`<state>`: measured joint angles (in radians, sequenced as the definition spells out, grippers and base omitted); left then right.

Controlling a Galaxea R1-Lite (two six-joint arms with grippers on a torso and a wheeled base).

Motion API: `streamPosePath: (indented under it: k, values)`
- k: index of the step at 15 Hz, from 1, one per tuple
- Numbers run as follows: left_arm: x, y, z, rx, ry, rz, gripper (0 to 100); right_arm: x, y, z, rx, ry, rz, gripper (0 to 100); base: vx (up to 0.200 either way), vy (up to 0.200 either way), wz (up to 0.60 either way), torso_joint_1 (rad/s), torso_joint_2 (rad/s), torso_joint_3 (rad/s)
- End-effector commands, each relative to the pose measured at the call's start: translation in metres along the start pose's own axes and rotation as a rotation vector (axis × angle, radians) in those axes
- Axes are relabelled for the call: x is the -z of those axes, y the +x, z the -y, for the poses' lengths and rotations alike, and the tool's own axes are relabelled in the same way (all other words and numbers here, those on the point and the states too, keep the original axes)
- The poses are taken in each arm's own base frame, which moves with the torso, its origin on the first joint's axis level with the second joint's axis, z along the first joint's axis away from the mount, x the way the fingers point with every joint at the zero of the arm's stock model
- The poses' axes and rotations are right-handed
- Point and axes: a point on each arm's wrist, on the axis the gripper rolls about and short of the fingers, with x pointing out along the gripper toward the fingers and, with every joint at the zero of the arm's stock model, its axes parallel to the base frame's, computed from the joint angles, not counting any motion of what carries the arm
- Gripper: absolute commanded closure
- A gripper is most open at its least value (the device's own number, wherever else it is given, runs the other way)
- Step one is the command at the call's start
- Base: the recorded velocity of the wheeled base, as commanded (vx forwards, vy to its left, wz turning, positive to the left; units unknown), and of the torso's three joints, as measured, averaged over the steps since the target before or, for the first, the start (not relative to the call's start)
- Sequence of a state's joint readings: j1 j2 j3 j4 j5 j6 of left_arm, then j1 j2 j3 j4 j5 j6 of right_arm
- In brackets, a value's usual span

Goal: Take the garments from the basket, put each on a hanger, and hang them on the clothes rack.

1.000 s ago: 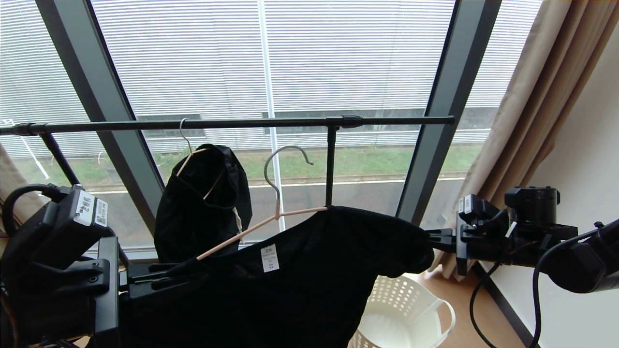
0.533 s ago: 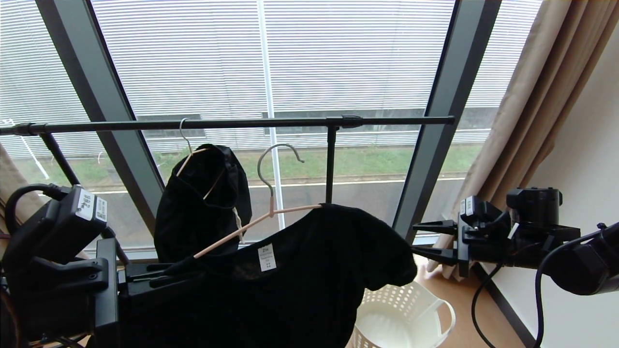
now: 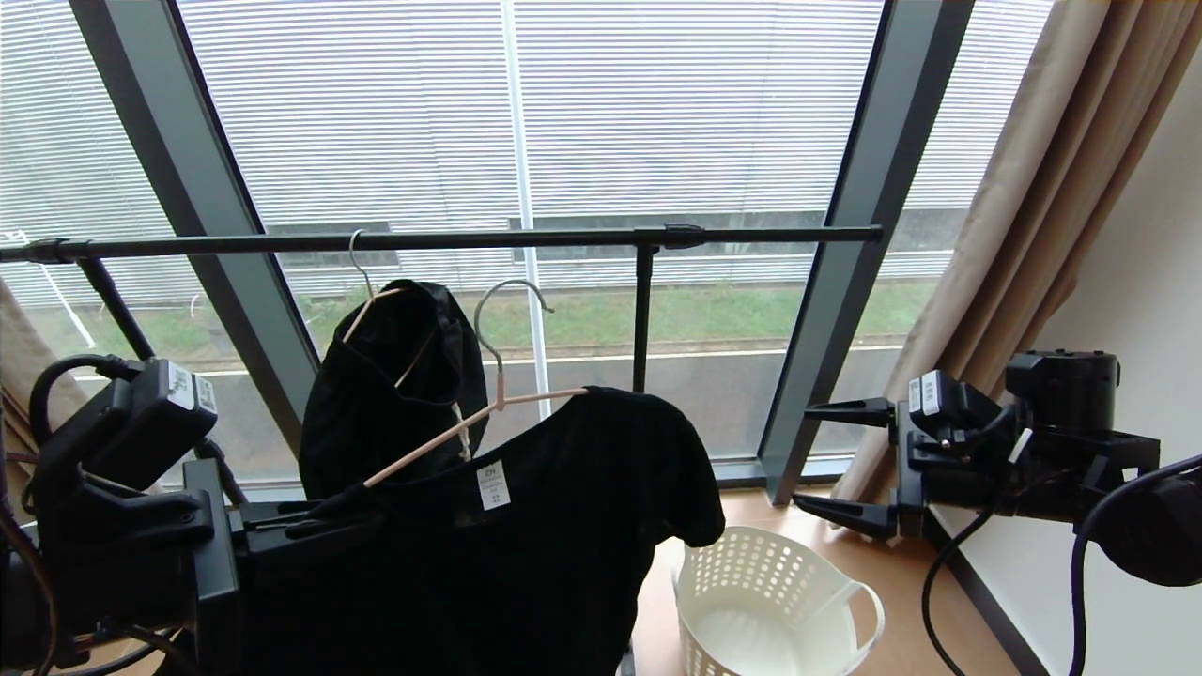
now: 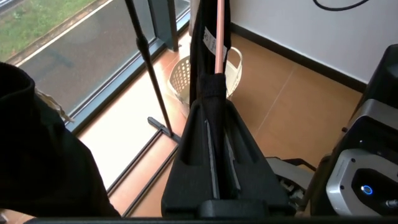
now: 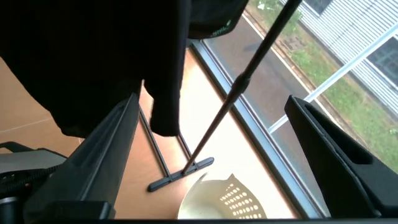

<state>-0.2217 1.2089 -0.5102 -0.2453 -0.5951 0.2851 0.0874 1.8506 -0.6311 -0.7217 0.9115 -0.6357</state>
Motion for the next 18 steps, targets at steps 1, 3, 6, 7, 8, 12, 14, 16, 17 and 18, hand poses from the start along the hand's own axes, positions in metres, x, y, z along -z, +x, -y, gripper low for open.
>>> streamPosePath:
  k: [1, 3, 6, 7, 8, 12, 14, 16, 17, 18]
  values:
    - [0.0, 0.006, -0.007, -0.009, -0.03, -0.019, 100, -0.018, -0.002, -0.011, -0.003, -0.047, 0.022, 0, 0.0, 0.0, 0.0, 0.0, 0.0, 0.0]
    - [-0.006, 0.013, -0.014, -0.073, -0.088, -0.031, 100, -0.03, 0.001, -0.022, 0.03, -0.071, 0.002, 0, 0.0, 0.0, 0.0, 0.0, 0.0, 0.0]
    - [-0.011, 0.027, -0.027, -0.15, -0.141, -0.05, 100, -0.038, -0.002, -0.029, 0.043, -0.094, 0.007, 0, 0.0, 0.0, 0.0, 0.0, 0.0, 0.0]
    - [-0.012, 0.034, -0.032, -0.185, -0.153, -0.056, 100, -0.038, -0.002, -0.028, 0.044, -0.094, 0.007, 0, 0.0, 0.0, 0.0, 0.0, 0.0, 0.0]
    - [-0.013, 0.038, -0.033, -0.204, -0.16, -0.055, 100, -0.037, -0.001, -0.028, 0.044, -0.092, 0.004, 0, 0.0, 0.0, 0.0, 0.0, 0.0, 0.0]
    - [-0.019, 0.075, -0.044, -0.319, -0.213, -0.04, 100, -0.037, -0.001, -0.028, 0.044, -0.092, 0.004, 0, 0.0, 0.0, 0.0, 0.0, 0.0, 0.0]
    - [-0.022, 0.088, -0.053, -0.35, -0.225, -0.044, 100, -0.037, -0.001, -0.028, 0.045, -0.091, 0.002, 0, 0.0, 0.0, 0.0, 0.0, 0.0, 0.0]
    - [-0.025, 0.096, -0.058, -0.354, -0.256, -0.037, 100, -0.037, -0.001, -0.028, 0.045, -0.091, 0.002, 0, 0.0, 0.0, 0.0, 0.0, 0.0, 0.0]
    - [-0.024, 0.102, -0.061, -0.352, -0.271, -0.043, 100, -0.037, 0.0, -0.028, 0.046, -0.09, 0.001, 0, 0.0, 0.0, 0.0, 0.0, 0.0, 0.0]
    - [-0.022, 0.106, -0.063, -0.351, -0.272, -0.051, 100, -0.037, -0.001, -0.028, 0.046, -0.091, 0.001, 0, 0.0, 0.0, 0.0, 0.0, 0.0, 0.0]
